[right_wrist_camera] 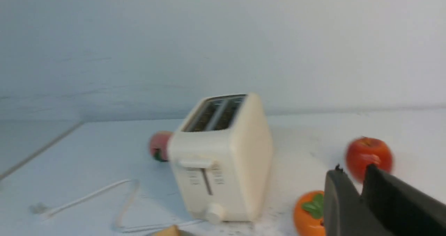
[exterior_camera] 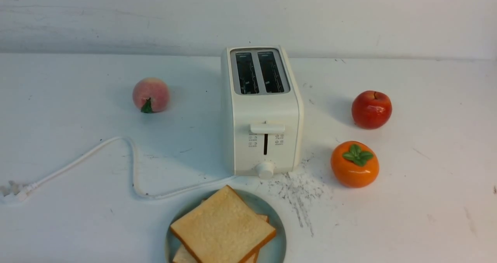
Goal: Take toasted bread from bread machine on white table place on plate.
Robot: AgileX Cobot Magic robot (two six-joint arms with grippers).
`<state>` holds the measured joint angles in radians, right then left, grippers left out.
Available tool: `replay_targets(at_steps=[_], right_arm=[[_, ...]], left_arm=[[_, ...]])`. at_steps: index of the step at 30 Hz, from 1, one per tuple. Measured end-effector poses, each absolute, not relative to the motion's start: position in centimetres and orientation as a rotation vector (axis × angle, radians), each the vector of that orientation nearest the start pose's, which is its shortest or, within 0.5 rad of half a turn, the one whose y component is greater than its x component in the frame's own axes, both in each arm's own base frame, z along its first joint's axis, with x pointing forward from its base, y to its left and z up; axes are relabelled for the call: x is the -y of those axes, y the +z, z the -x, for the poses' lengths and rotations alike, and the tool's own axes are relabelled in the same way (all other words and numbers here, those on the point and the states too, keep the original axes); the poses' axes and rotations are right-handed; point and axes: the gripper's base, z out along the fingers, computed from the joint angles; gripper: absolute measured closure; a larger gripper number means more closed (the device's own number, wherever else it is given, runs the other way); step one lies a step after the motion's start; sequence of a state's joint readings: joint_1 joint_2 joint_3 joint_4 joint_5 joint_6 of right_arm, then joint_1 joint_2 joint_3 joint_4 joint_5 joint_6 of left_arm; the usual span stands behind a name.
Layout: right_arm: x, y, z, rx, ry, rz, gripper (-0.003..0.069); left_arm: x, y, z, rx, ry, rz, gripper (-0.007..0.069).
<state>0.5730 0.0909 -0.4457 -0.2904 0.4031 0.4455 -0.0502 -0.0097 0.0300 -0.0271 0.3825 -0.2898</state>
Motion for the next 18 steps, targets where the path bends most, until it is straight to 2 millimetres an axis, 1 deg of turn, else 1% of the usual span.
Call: replay_targets(at_steps=[4, 6, 13, 16, 17, 18], right_arm=[[-1.5, 32.2, -2.6, -1.474, 0.567, 0.314, 0.055], [-1.7, 32.2, -2.5, -1.465, 0.566, 0.354, 0.0547], [-1.9, 32.2, -2.3, -1.456, 0.567, 0.385, 0.054], [-1.6, 31.3, -2.1, -1.454, 0.525, 0.354, 0.0536], [-1.6, 30.1, -2.4, -1.483, 0.465, 0.312, 0.0533], [-1.6, 29.4, -2.7, -1.504, 0.429, 0.291, 0.0531]], left_arm=[[0.4, 16.9, -5.2, -1.879, -0.259, 0.243, 0.0536], [0.4, 16.9, -5.2, -1.879, -0.259, 0.243, 0.0535], [0.4, 16.9, -5.2, -1.879, -0.259, 0.243, 0.0533], [0.4, 16.9, -5.2, -1.879, -0.259, 0.243, 0.0529], [0.4, 16.9, -5.2, -1.879, -0.259, 0.243, 0.0525], [0.4, 16.9, -5.2, -1.879, -0.259, 0.243, 0.0523]])
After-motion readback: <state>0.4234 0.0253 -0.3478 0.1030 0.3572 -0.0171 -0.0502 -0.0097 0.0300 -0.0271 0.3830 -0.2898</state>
